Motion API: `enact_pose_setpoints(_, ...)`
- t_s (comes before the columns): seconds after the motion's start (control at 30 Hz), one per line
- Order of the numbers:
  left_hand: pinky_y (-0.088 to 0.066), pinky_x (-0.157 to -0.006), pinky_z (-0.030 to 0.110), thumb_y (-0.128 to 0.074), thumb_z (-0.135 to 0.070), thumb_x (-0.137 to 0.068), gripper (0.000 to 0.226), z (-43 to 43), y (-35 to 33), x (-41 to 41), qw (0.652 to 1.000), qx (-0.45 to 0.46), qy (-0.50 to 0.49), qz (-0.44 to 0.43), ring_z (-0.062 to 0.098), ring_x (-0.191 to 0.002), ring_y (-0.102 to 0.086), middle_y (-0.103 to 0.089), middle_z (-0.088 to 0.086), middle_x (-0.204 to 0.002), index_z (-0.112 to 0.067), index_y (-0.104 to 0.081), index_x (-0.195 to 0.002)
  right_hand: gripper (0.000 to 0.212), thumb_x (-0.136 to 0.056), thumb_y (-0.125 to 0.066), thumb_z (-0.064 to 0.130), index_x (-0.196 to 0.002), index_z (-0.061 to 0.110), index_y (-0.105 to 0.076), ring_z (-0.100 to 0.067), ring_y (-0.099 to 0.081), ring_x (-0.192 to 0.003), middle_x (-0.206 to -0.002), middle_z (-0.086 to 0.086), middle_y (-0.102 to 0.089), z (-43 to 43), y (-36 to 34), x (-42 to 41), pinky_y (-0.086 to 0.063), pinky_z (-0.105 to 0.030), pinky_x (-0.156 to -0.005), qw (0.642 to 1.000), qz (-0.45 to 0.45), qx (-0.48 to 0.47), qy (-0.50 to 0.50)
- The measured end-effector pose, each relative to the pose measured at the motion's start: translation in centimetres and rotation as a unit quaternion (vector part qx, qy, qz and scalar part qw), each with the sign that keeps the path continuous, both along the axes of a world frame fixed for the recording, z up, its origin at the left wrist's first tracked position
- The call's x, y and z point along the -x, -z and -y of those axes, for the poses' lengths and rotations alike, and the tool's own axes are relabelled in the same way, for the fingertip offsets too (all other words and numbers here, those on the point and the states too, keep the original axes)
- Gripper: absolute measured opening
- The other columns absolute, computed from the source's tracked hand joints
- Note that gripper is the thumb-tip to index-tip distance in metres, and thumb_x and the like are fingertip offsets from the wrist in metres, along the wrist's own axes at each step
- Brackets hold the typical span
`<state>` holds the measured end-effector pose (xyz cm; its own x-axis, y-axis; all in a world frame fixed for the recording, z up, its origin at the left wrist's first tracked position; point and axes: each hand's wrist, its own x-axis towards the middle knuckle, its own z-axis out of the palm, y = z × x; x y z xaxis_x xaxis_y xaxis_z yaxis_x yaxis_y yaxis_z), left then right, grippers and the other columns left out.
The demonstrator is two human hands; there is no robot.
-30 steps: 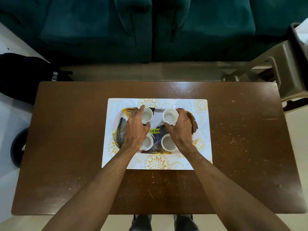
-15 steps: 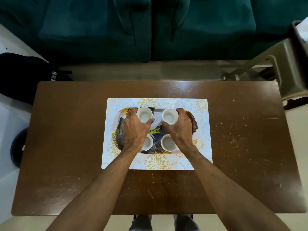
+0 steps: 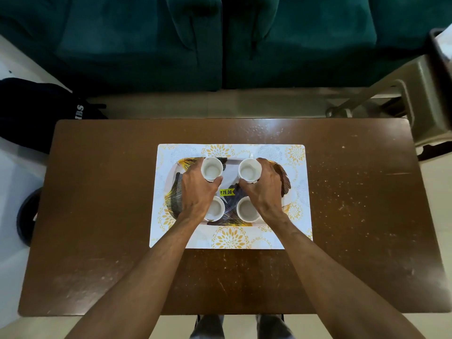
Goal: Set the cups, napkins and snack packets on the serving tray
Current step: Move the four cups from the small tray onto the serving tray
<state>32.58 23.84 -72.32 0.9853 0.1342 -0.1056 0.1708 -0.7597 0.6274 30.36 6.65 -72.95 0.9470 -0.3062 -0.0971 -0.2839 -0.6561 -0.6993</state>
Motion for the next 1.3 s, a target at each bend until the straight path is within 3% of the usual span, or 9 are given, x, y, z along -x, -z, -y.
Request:
enact_pose_setpoints(0.17, -0.054, -0.085, 0.035, -0.088, -0.037, -0.070, 0.059, 0.0, -0.3, 0.0, 1.000, 0.009, -0.003, 0.001, 0.022, -0.102, -0.067, -0.073, 0.002, -0.114, -0.016, -0.066, -0.120, 0.045, -0.074, -0.081, 0.028, -0.109, 0.011, -0.059, -0.012, -0.052, -0.079, -0.099, -0.004, -0.068, 0.0, -0.5, 0.1, -0.038, -0.026, -0.069, 1.000, 0.001, 0.001, 0.004)
enact_pose_setpoints(0.5, -0.057, -0.085, 0.041, -0.088, -0.048, -0.069, 0.071, 0.3, -0.7, 0.0, 0.999, 0.009, -0.047, -0.021, 0.025, -0.104, -0.066, -0.072, 0.006, -0.116, -0.013, -0.064, -0.125, 0.056, -0.074, -0.082, 0.039, -0.114, 0.012, -0.055, -0.022, -0.062, -0.090, -0.102, -0.005, -0.067, -0.4, -0.7, 0.0, -0.046, -0.033, -0.072, 0.999, -0.038, 0.007, 0.031)
enact_pose_setpoints(0.7, -0.056, -0.076, 0.042, -0.085, -0.060, -0.065, 0.077, 0.8, -1.2, -0.3, 0.996, -0.013, -0.079, -0.045, 0.029, -0.098, -0.068, -0.072, 0.011, -0.107, -0.010, -0.062, -0.119, 0.070, -0.071, -0.085, 0.049, -0.115, 0.012, -0.046, -0.027, -0.062, -0.098, -0.109, -0.009, -0.065, -0.5, -1.0, 0.0, -0.049, -0.038, -0.077, 0.997, -0.062, -0.011, 0.053)
enact_pose_setpoints(0.83, -0.057, -0.082, 0.042, -0.084, -0.065, -0.063, 0.088, 0.7, -1.1, 0.2, 0.996, -0.007, -0.075, -0.041, 0.029, -0.105, -0.067, -0.071, 0.010, -0.118, -0.012, -0.058, -0.128, 0.075, -0.070, -0.084, 0.054, -0.119, 0.012, -0.046, -0.028, -0.062, -0.102, -0.112, -0.008, -0.065, -0.4, -1.0, 0.1, -0.049, -0.037, -0.079, 0.996, -0.069, -0.020, 0.057)
enact_pose_setpoints(1.0, -0.052, -0.086, 0.041, -0.086, -0.054, -0.068, 0.081, 0.7, -1.0, 0.5, 0.997, -0.010, -0.061, -0.040, 0.031, -0.109, -0.062, -0.069, 0.009, -0.120, -0.012, -0.058, -0.131, 0.078, -0.069, -0.085, 0.049, -0.127, 0.013, -0.048, -0.028, -0.061, -0.108, -0.116, -0.008, -0.065, -0.3, -0.8, 0.4, -0.050, -0.041, -0.086, 0.996, -0.074, -0.021, 0.053)
enact_pose_setpoints(1.17, -0.052, -0.083, 0.040, -0.086, -0.050, -0.070, 0.074, 0.8, -1.3, 0.3, 0.997, -0.007, -0.065, -0.039, 0.030, -0.105, -0.063, -0.070, 0.010, -0.115, -0.009, -0.060, -0.127, 0.075, -0.070, -0.085, 0.049, -0.124, 0.012, -0.050, -0.027, -0.061, -0.104, -0.113, -0.007, -0.065, -0.4, -0.9, 0.2, -0.050, -0.038, -0.083, 0.995, -0.074, -0.019, 0.057)
enact_pose_setpoints(1.3, -0.052, -0.088, 0.040, -0.087, -0.056, -0.065, 0.087, 0.5, -1.3, 0.6, 0.997, 0.003, -0.053, -0.048, 0.030, -0.114, -0.062, -0.068, 0.010, -0.123, -0.011, -0.056, -0.133, 0.089, -0.064, -0.086, 0.058, -0.131, 0.013, -0.048, -0.026, -0.061, -0.110, -0.122, -0.006, -0.065, -0.1, -1.2, 0.4, -0.052, -0.042, -0.088, 0.994, -0.079, -0.048, 0.053)
